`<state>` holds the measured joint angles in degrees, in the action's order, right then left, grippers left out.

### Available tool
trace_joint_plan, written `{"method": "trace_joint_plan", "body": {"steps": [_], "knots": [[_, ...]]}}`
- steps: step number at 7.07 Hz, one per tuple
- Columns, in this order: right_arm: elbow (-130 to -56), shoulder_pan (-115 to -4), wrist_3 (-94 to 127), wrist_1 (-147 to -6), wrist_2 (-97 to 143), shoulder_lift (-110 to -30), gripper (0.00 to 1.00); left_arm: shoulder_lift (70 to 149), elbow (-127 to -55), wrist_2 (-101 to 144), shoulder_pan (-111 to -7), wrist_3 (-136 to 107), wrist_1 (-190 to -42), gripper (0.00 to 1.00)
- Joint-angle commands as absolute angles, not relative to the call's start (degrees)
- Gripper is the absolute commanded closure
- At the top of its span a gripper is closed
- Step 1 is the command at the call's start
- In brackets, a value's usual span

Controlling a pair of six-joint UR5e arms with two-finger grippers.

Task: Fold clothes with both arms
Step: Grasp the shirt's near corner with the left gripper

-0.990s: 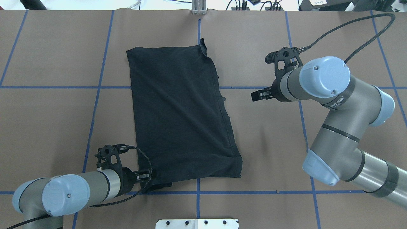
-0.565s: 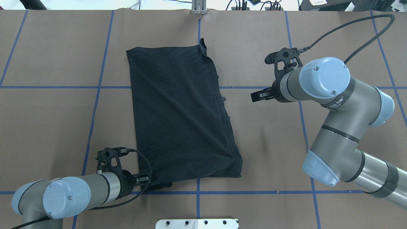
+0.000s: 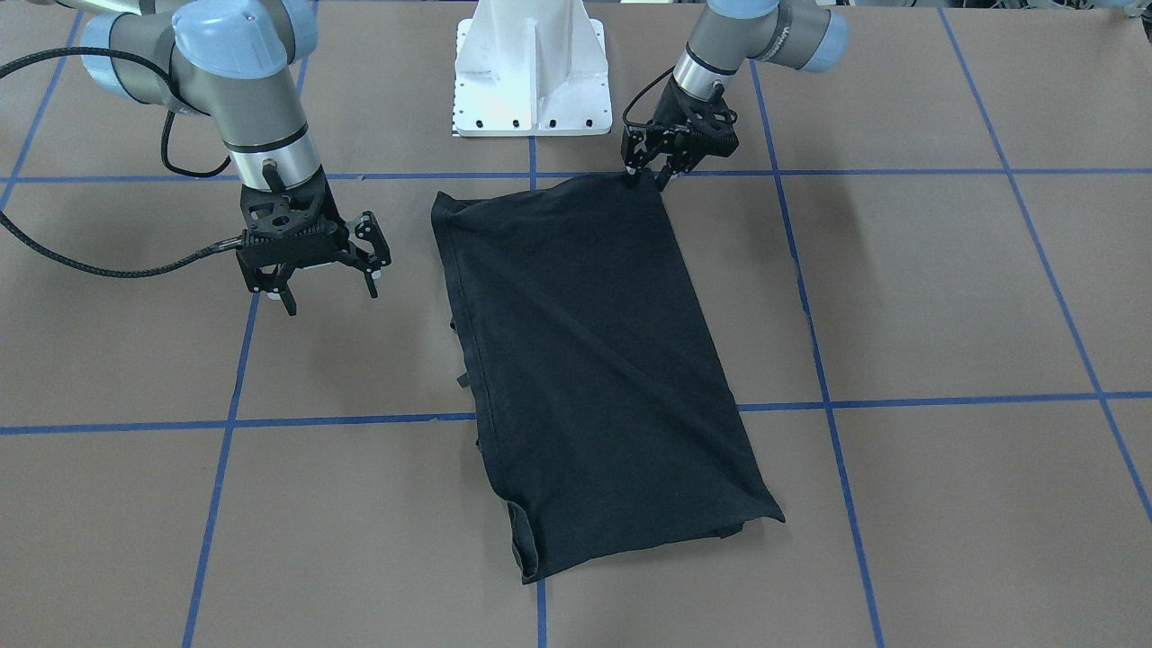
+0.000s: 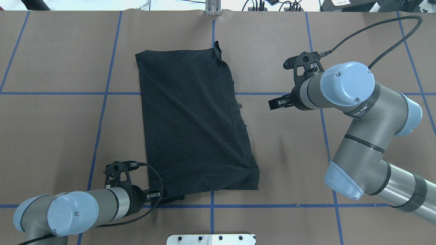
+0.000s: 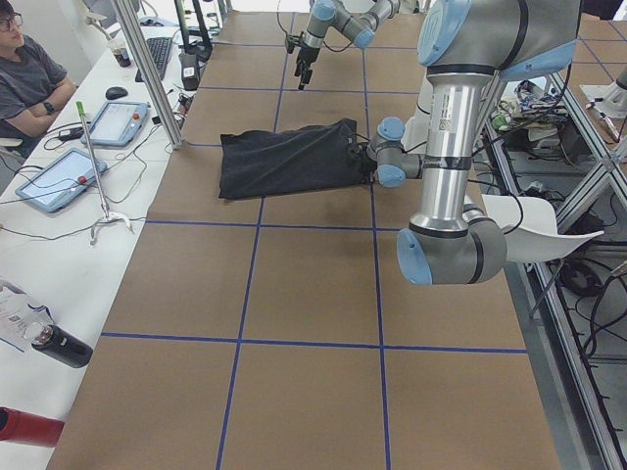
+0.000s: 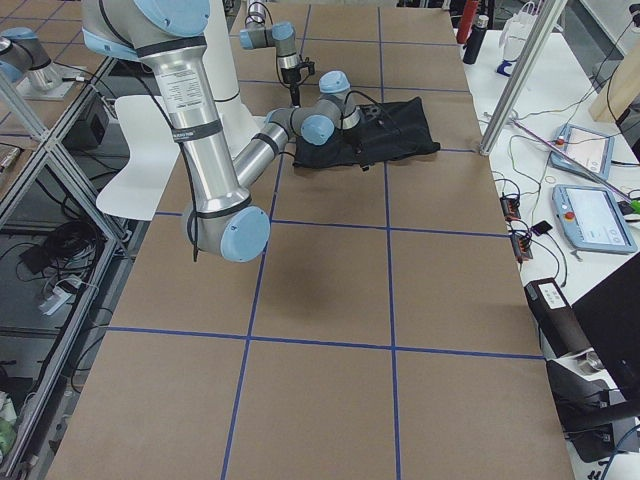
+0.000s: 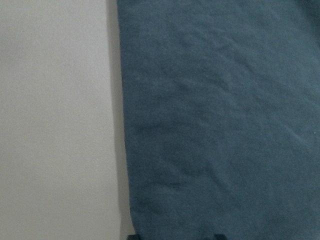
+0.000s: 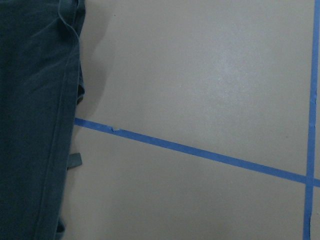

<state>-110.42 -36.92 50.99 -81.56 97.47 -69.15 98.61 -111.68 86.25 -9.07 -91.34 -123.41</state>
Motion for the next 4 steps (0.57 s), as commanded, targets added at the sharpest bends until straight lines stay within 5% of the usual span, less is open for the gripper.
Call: {"method": "trace_joint_plan", "body": {"steps": [1, 3, 4], "knots": [[-110.39, -36.91, 50.98, -81.56, 97.47, -69.08, 0.0, 98.61, -111.62, 86.31, -9.05, -91.41, -123.4, 0.67], [-110.39, -36.83, 50.98, -81.56, 97.47, -69.0, 0.0, 98.35, -111.53, 86.22, -9.05, -92.45, -123.4, 1.0], [-110.48, -36.83, 51.06, -81.56, 97.47, -68.99, 0.0, 98.26, -111.62, 86.13, -9.05, -92.46, -123.4, 1.0]]}}
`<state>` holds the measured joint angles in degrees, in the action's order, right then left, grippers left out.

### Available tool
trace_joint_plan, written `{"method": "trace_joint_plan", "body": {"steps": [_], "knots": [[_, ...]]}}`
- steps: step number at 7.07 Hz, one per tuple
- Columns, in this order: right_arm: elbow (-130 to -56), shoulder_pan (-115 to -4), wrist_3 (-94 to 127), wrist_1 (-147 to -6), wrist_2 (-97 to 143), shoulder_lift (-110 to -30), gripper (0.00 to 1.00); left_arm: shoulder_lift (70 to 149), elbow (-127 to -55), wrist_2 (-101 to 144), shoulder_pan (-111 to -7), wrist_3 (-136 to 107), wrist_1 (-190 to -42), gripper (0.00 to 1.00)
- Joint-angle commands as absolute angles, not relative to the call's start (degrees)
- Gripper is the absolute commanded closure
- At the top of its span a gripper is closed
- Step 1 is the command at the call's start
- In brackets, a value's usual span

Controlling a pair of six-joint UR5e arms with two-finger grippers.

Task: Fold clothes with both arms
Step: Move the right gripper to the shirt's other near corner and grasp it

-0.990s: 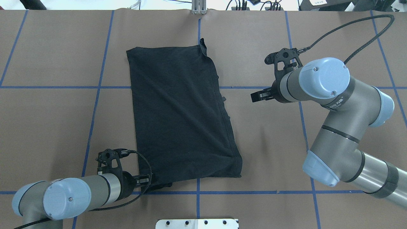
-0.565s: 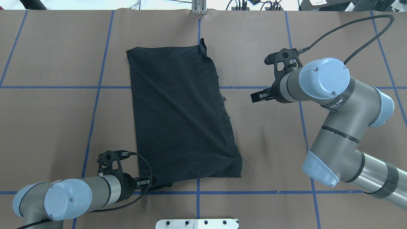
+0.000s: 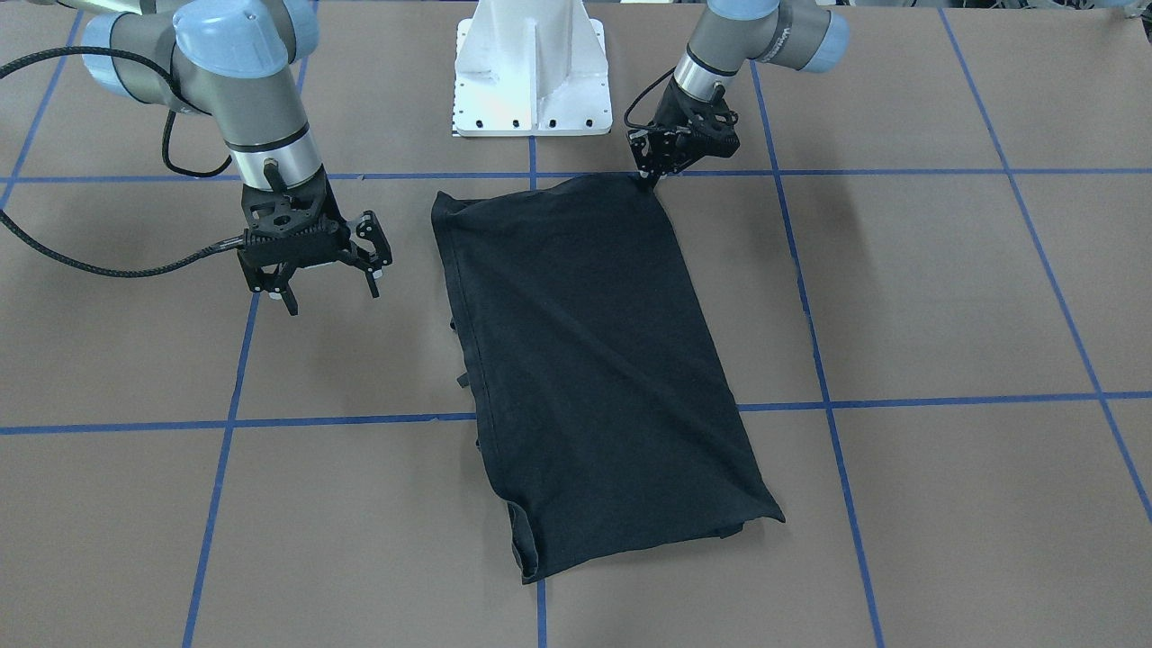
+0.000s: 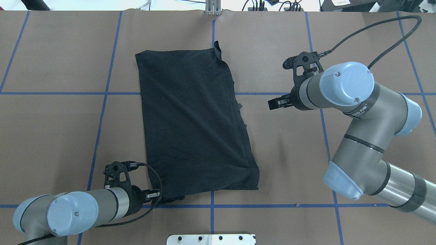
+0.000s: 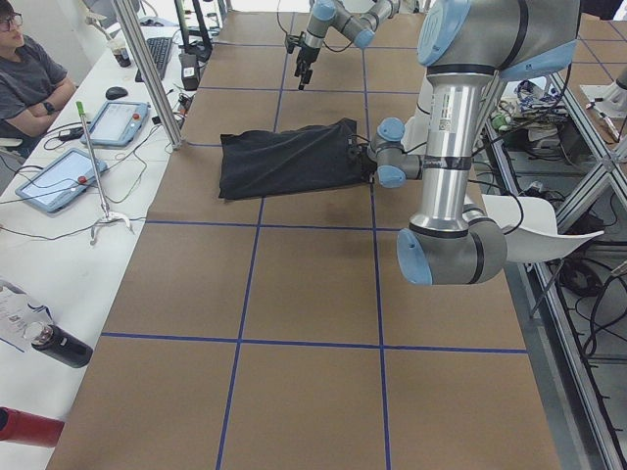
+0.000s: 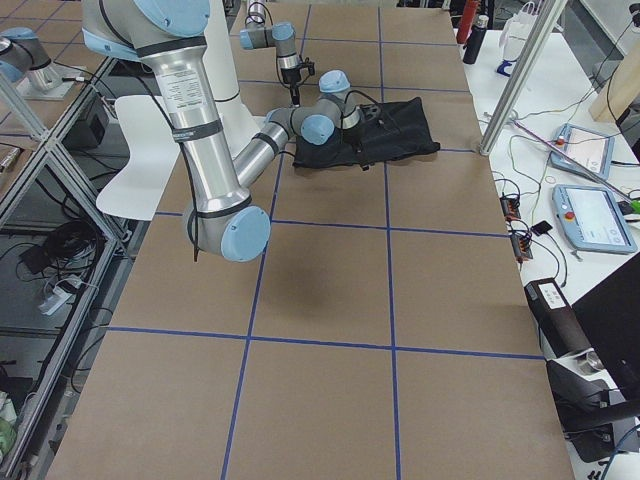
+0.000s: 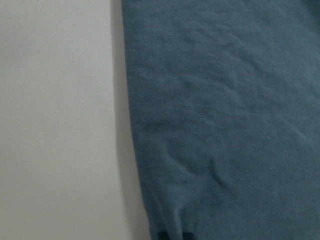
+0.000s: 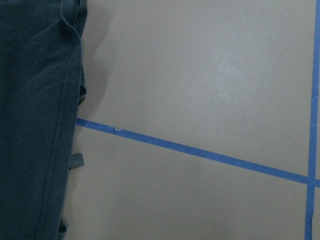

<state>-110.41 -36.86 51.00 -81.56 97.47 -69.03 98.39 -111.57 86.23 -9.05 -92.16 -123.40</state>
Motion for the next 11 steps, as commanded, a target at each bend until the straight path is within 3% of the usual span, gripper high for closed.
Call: {"method": "trace_joint_plan", "body": {"steps": [1, 3, 7, 11], "knots": [[-110.57, -36.39, 51.76, -81.56, 97.47, -68.73, 0.0, 98.09, -112.14, 86.13, -9.14, -92.37, -123.4, 1.0], [-111.7, -33.33, 58.65, -81.65, 97.65, -68.64, 0.0, 97.91, -112.59, 86.66, -9.58, -91.67, -122.7, 1.0], [-111.27, -18.31, 95.73, -81.65, 85.98, -64.69, 0.05, 98.09, -112.76, 86.75, -9.49, -91.76, -122.7, 1.0], [-108.99, -11.61, 102.83, -81.39, 78.67, -65.13, 0.08, 98.35, -112.85, 86.84, -9.49, -91.76, -122.7, 1.0]]}}
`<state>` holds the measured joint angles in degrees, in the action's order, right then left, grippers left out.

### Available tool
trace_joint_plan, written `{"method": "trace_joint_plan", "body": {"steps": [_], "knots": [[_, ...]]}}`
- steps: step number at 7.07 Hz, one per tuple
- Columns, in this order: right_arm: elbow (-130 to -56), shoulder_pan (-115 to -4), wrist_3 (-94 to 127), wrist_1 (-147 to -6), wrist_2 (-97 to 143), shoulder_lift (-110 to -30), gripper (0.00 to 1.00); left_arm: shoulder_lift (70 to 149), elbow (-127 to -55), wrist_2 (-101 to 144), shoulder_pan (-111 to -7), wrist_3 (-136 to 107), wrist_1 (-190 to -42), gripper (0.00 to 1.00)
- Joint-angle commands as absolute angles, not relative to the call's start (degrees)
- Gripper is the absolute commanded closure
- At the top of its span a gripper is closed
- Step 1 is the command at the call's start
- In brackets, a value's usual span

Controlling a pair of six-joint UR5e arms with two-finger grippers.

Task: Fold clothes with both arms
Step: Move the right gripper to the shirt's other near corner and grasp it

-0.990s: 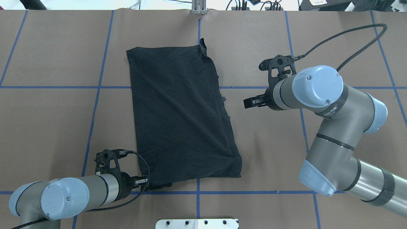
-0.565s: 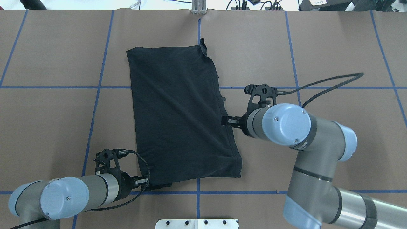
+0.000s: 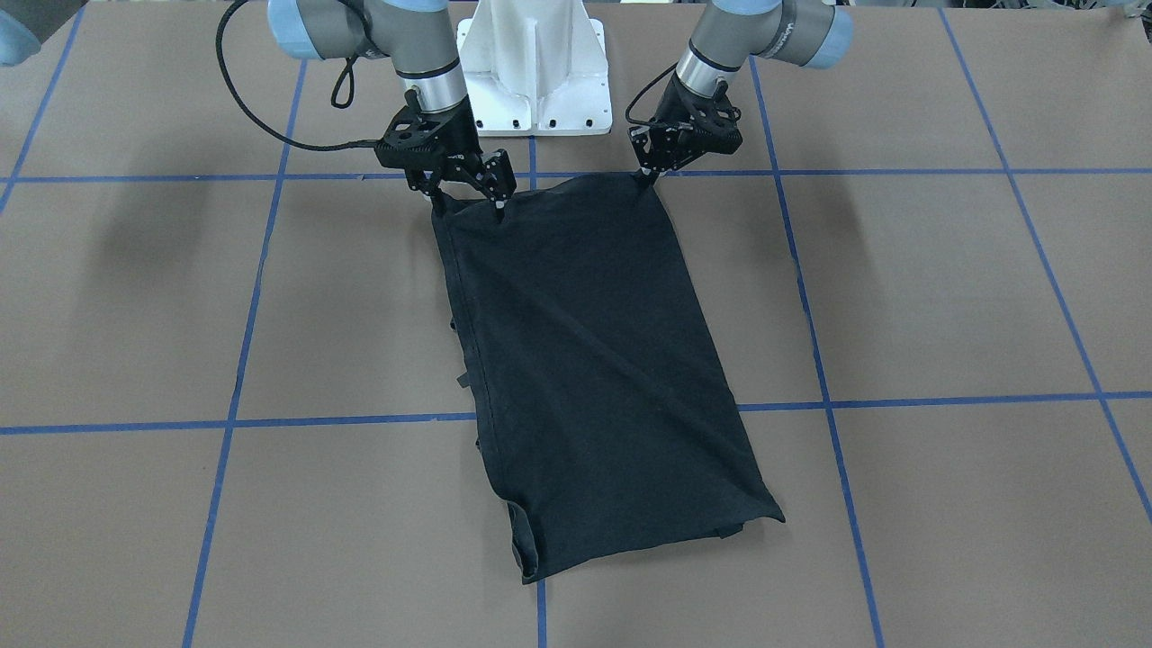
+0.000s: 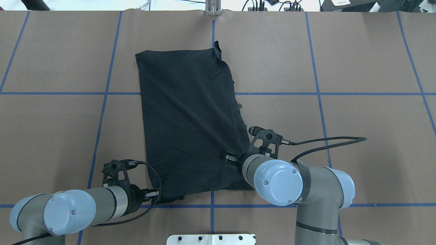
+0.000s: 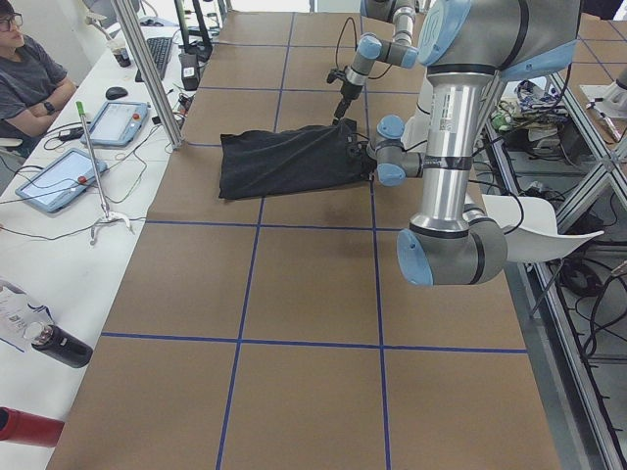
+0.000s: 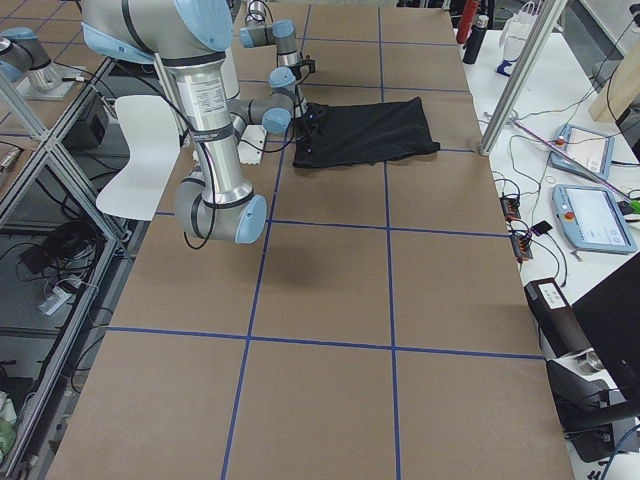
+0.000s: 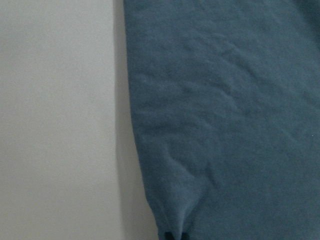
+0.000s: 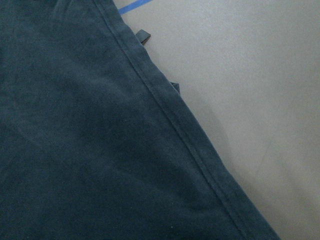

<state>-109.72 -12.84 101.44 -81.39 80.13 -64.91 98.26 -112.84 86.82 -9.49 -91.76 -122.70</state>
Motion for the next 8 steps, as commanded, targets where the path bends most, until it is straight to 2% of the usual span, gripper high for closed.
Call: {"method": "trace_joint_plan", "body": {"steps": [1, 8], "knots": [[-107.77, -11.51, 102.92, -81.21, 78.66, -64.69, 0.09, 98.44, -112.85, 86.84, -9.49, -91.76, -122.7, 1.0], [-101.0, -11.51, 103.62, -79.89, 76.82, -61.0, 0.09, 98.7, -112.76, 86.84, -9.49, -91.76, -122.78, 1.0]]}}
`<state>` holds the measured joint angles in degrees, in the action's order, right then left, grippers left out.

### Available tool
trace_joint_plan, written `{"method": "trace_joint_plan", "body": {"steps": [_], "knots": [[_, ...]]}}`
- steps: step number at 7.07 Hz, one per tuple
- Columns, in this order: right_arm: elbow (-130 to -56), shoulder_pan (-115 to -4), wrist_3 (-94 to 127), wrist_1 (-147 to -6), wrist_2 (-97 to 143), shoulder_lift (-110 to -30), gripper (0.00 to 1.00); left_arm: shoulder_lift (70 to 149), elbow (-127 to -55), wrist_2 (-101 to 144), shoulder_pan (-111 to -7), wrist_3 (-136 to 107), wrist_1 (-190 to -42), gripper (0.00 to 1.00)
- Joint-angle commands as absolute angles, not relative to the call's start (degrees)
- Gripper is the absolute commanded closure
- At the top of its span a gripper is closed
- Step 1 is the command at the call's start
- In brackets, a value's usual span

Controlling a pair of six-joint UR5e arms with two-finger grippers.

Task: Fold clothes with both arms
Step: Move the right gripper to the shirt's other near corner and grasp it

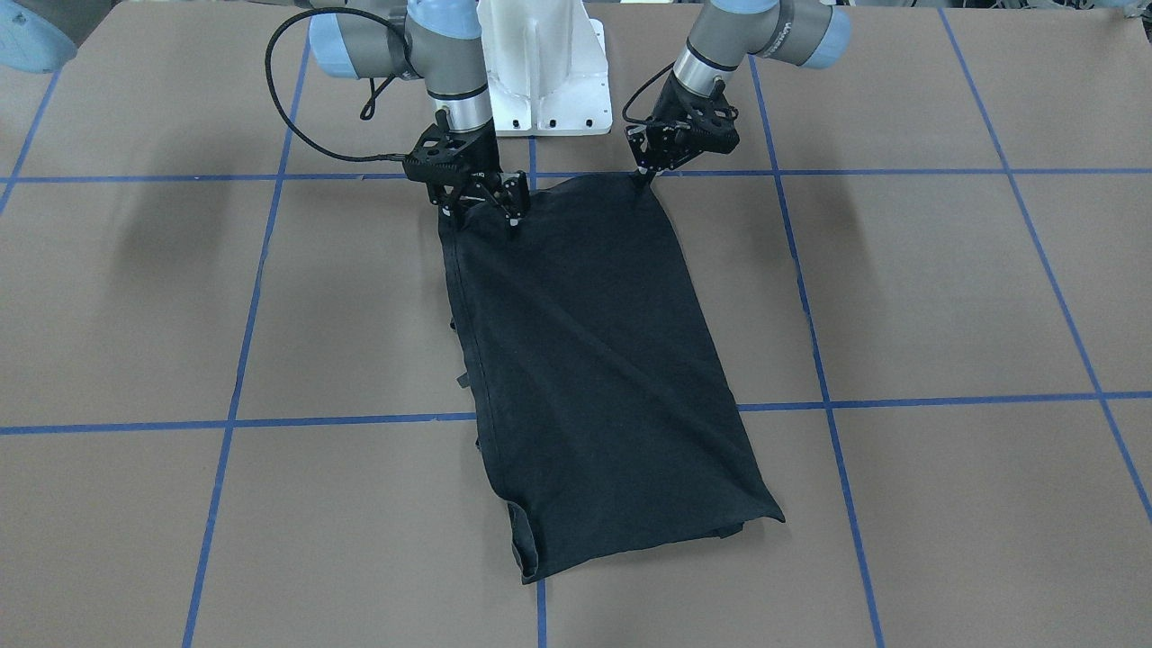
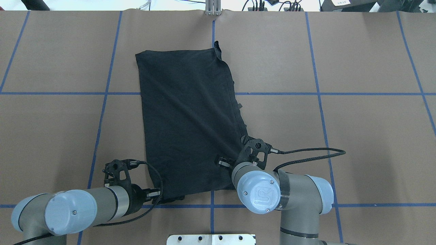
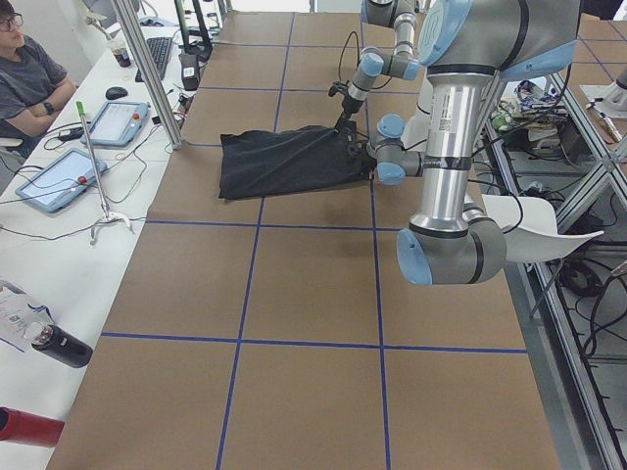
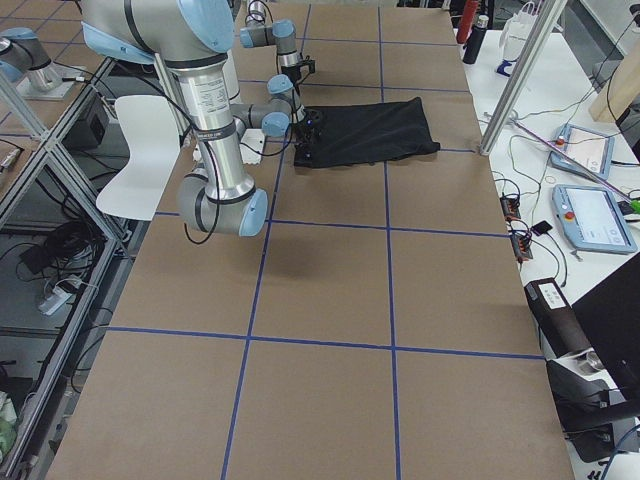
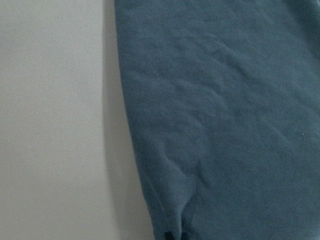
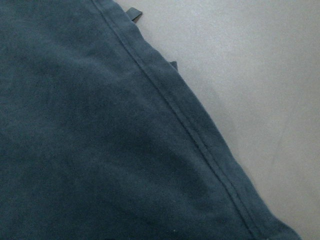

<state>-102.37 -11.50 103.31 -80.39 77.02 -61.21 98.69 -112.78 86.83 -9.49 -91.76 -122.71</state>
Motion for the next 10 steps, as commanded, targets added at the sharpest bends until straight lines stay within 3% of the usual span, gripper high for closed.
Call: {"method": "trace_joint_plan", "body": {"steps": [1, 2, 3, 4, 7, 9, 10], "knots": [[-100.81, -11.51, 103.71, -79.81, 76.29, -60.82, 0.1, 98.7, -112.76, 86.84, -9.49, -91.76, -122.78, 1.0], [-100.81, -11.51, 104.32, -79.8, 76.29, -59.95, 0.21, 98.7, -112.76, 86.84, -9.49, -91.76, -122.78, 1.0], [-100.9, -11.51, 104.76, -79.2, 76.29, -59.94, 0.48, 98.79, -112.76, 86.84, -9.49, -91.76, -122.78, 1.0], [-100.72, -11.6, 105.64, -76.93, 76.2, -60.12, 0.85, 98.7, -112.76, 86.84, -9.49, -91.76, -122.78, 1.0], [-99.49, -11.51, 104.86, -76.99, 76.29, -60.2, 0.64, 98.79, -112.76, 86.84, -9.58, -91.76, -122.78, 1.0], [-99.49, -11.6, 103.98, -77.34, 76.2, -60.12, 0.61, 98.7, -112.76, 86.84, -9.67, -91.76, -122.78, 1.0], [-99.49, -11.6, 104.06, -77.34, 76.2, -60.03, 0.96, 98.7, -112.76, 86.84, -9.67, -91.76, -122.78, 1.0]]}}
